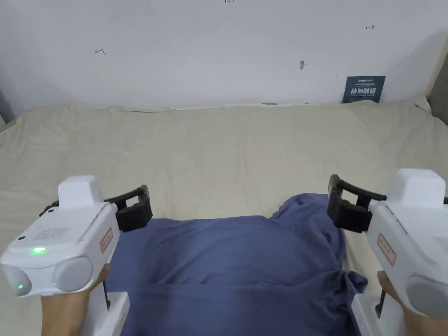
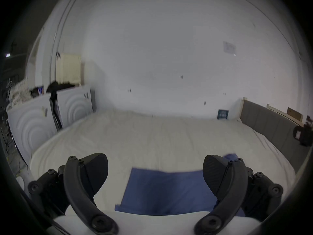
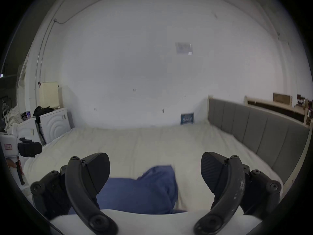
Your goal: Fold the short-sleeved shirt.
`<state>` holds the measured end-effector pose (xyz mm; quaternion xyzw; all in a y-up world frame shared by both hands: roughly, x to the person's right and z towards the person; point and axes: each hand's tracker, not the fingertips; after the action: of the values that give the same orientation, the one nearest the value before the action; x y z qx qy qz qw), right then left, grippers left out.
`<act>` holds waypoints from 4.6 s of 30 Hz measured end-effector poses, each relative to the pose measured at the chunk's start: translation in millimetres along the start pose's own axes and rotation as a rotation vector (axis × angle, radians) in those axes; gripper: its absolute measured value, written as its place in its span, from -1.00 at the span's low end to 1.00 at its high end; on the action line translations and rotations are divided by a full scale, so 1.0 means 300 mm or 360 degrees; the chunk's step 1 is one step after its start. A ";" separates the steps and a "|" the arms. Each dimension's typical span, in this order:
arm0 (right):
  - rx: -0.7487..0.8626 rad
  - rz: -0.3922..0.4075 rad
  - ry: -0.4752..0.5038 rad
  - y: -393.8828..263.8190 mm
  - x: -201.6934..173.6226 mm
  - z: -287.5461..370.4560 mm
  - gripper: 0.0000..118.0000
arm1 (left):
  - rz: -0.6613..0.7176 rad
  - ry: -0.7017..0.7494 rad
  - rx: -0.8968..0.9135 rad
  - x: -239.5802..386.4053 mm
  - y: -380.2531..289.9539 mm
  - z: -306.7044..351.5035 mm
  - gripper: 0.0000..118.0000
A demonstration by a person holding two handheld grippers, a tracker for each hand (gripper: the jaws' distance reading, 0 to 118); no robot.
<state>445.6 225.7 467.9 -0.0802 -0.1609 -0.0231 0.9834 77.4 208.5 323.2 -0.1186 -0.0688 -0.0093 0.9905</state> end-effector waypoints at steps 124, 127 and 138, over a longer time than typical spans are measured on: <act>0.0104 0.0153 -0.0164 0.017 -0.064 0.039 -0.91 | -0.0008 -0.0107 0.0253 -0.028 -0.015 0.006 -0.98; 0.0075 0.0129 -0.0114 0.007 -0.056 0.041 -0.98 | 0.0032 -0.0157 0.0241 -0.023 -0.014 -0.001 -1.00; 0.0021 0.0129 -0.0070 -0.021 -0.051 0.013 -0.98 | 0.0493 -0.0556 -0.0432 -0.243 -0.115 -0.131 -1.00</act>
<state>429.5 220.5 467.4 -0.0805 -0.1792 0.0194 0.9803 9.3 166.0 283.4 -0.2592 -0.2179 0.1539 0.9283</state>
